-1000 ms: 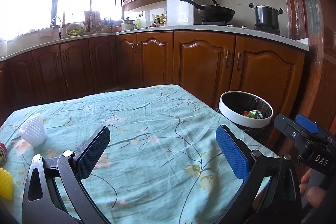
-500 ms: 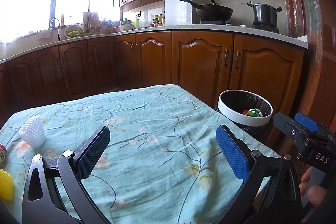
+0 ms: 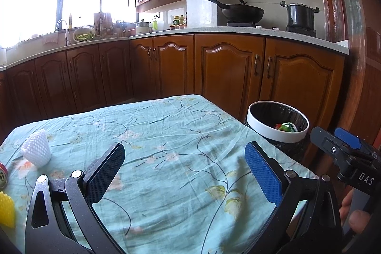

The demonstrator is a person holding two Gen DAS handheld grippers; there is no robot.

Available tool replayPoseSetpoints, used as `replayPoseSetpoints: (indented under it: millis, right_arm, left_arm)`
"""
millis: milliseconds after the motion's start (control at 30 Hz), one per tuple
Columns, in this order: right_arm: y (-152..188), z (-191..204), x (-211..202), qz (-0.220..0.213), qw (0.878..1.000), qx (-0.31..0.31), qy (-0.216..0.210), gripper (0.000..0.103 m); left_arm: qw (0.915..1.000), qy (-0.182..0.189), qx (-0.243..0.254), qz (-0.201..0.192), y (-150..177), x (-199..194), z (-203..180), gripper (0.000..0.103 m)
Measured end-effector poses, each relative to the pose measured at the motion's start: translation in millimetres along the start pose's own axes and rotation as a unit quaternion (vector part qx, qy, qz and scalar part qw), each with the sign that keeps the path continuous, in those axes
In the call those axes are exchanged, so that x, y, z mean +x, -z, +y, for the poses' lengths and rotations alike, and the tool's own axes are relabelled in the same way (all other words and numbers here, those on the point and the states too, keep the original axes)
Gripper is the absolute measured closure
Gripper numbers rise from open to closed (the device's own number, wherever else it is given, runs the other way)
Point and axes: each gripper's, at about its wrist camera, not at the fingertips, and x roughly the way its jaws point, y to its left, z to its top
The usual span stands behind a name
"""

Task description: Collect trash

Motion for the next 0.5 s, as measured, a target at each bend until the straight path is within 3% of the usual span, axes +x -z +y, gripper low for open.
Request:
replayPoseSetpoints:
  millis: [500]
  right_arm:
    - [-0.5,0.4,0.4,0.0,1.0,0.002,-0.002,0.0]
  left_arm:
    - [1.0,-0.001,0.0,0.001,0.2,-0.3,-0.6,0.0]
